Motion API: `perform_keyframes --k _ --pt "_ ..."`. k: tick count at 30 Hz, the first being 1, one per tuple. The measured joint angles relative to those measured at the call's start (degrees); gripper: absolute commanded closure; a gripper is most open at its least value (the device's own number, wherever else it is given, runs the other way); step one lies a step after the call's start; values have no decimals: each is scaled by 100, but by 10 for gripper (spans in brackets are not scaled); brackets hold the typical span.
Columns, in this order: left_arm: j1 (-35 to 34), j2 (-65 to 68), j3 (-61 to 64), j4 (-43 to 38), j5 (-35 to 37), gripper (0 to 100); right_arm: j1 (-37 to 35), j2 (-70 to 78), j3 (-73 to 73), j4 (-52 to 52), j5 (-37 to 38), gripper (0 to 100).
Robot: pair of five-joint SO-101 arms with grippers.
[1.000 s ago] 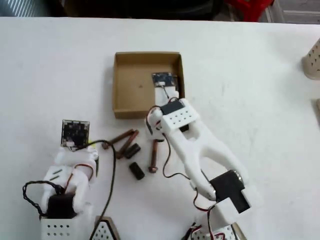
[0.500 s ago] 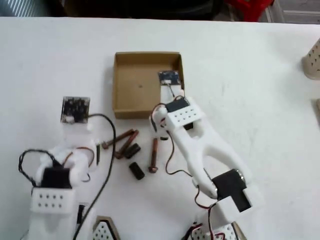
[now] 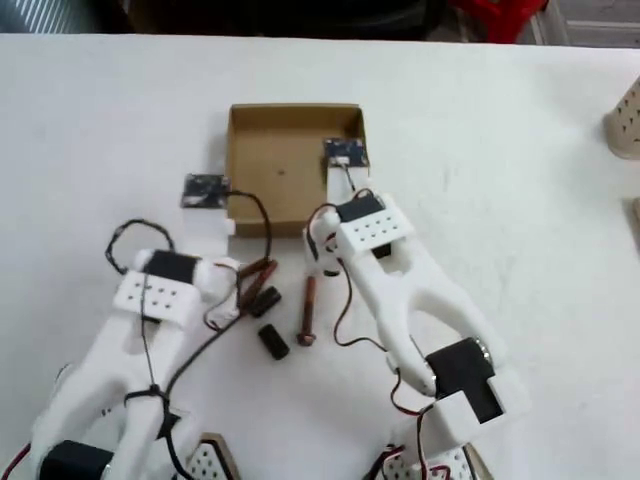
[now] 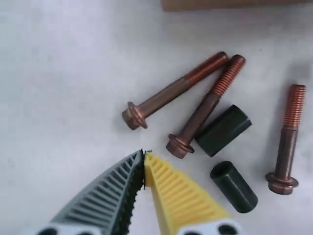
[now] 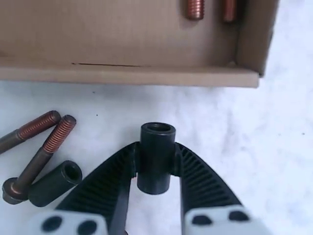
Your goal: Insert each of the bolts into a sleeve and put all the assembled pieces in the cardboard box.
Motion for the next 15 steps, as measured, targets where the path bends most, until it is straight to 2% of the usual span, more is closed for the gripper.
perform_keyframes --k 4,15 --pt "413 70 0 -141 387 977 0 0 0 0 0 981" --pt "501 123 185 -1011 967 977 0 0 0 0 0 981"
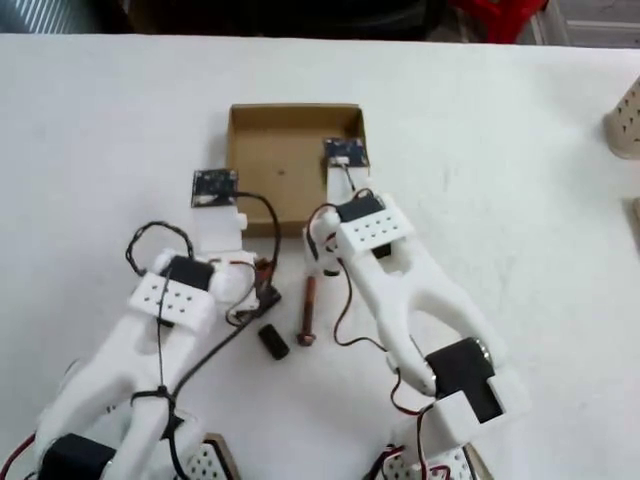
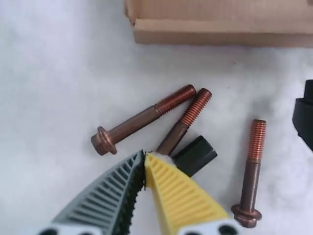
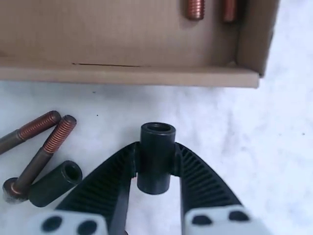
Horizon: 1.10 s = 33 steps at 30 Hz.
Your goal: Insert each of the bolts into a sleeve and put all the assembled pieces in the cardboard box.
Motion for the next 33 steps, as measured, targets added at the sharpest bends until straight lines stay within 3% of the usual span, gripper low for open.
perform_keyframes --k 8,20,26,33 --pt "-97 1459 -404 -62 97 977 0 0 0 0 0 981" --pt "-958 2910 -1415 -44 123 977 0 0 0 0 0 981" --pt "-1152 3305 -1987 -35 123 978 0 0 0 0 0 981" --pt "-1442 3226 -2057 -229 668 976 0 0 0 0 0 981"
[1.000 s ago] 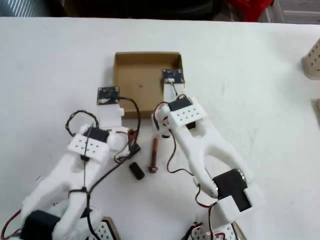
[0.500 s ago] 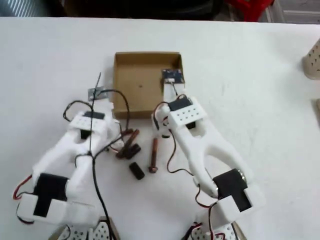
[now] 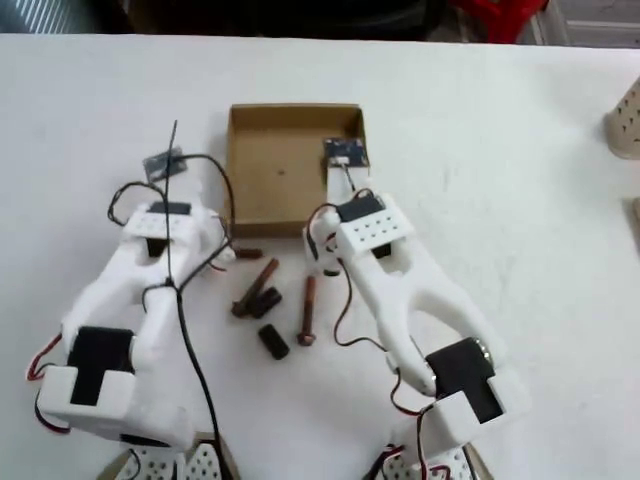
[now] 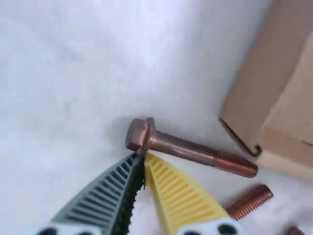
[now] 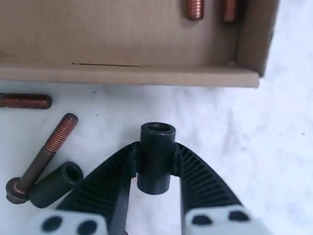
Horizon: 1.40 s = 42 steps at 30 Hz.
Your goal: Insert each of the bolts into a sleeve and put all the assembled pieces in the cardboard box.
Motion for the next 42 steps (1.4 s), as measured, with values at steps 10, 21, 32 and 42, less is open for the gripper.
perform_keyframes --k 10,21,32,42 --pt "-35 -413 0 -70 264 823 0 0 0 0 114 981" --pt "35 -677 229 -167 703 684 0 0 0 0 352 981" --pt "79 185 9 -378 747 717 0 0 0 0 360 981" --pt "18 360 -255 -185 747 932 0 0 0 0 360 981"
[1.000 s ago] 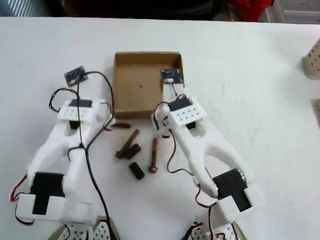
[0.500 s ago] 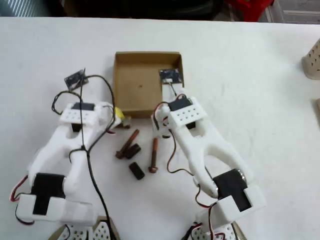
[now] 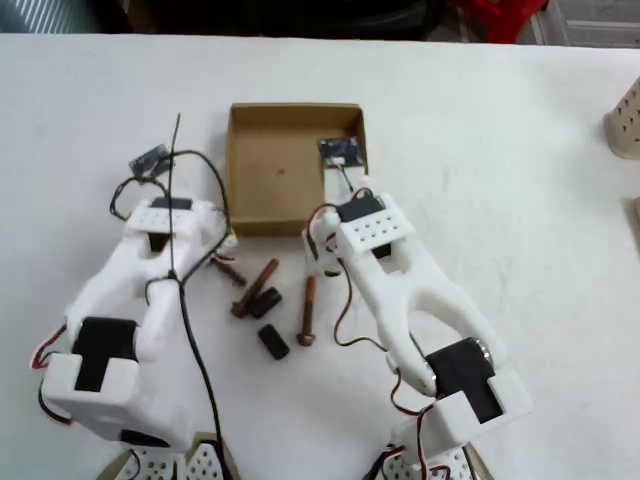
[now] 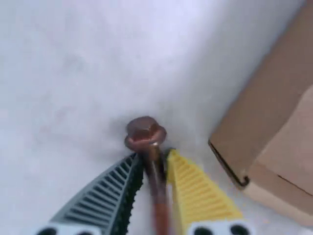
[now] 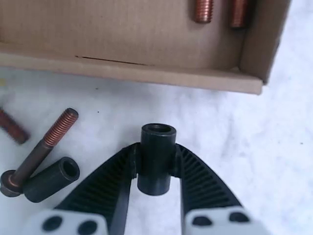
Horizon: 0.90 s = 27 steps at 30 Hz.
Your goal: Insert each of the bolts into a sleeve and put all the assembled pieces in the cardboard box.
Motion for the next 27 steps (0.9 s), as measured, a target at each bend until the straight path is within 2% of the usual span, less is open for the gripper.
perform_keyframes --k 5,11,15,18,21,27 --pt "0 -149 105 0 -202 932 0 0 0 0 0 981" --pt "53 -941 721 0 -431 928 0 0 0 0 0 981" --pt "273 -1477 1284 -202 -958 928 0 0 0 0 0 981" --pt "308 -1653 1407 -229 -1670 928 0 0 0 0 0 981" --pt "281 -1705 1407 26 -2374 928 0 0 0 0 0 981" --pt "299 -1705 1354 440 -3103 928 0 0 0 0 0 981"
